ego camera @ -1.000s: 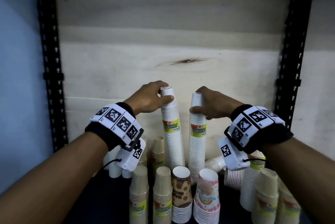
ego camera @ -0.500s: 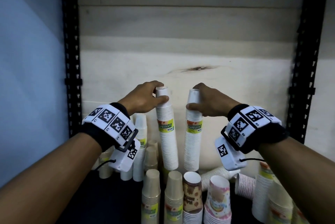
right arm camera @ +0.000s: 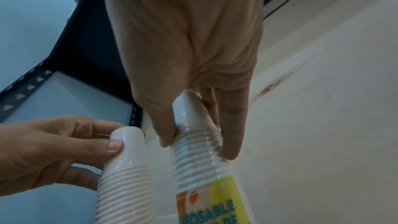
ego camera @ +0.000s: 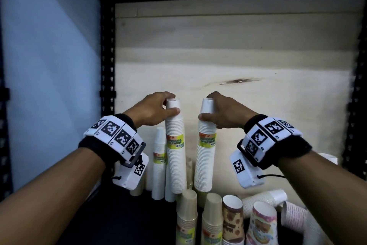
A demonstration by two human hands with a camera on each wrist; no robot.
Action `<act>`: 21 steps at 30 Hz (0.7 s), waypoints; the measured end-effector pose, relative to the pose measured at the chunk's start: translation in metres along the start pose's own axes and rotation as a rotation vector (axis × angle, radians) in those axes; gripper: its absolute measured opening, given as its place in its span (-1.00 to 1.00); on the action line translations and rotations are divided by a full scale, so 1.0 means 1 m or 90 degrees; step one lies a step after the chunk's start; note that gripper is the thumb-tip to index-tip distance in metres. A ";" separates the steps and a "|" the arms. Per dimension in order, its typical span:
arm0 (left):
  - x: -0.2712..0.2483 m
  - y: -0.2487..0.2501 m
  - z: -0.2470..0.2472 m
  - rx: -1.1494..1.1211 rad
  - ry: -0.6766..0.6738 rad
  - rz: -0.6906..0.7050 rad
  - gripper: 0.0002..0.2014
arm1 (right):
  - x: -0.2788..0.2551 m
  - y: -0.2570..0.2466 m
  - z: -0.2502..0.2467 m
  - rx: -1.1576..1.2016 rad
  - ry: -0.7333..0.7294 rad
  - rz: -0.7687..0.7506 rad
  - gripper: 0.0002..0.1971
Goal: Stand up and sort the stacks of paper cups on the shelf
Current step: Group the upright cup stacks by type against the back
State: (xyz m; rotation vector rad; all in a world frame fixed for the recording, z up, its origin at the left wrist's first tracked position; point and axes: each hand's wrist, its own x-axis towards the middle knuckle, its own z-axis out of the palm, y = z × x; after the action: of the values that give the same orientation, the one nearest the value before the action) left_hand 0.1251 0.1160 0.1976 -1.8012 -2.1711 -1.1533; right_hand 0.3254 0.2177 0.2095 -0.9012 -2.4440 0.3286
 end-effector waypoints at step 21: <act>0.000 -0.113 0.035 0.027 -0.058 -0.077 -0.50 | 0.075 -0.019 0.125 0.001 -0.100 0.006 -0.35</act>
State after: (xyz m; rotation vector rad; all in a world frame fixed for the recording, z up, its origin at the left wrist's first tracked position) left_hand 0.0398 0.1345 0.1183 -1.7615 -2.3659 -1.0577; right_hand 0.1991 0.2467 0.1407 -0.9180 -2.5826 0.4194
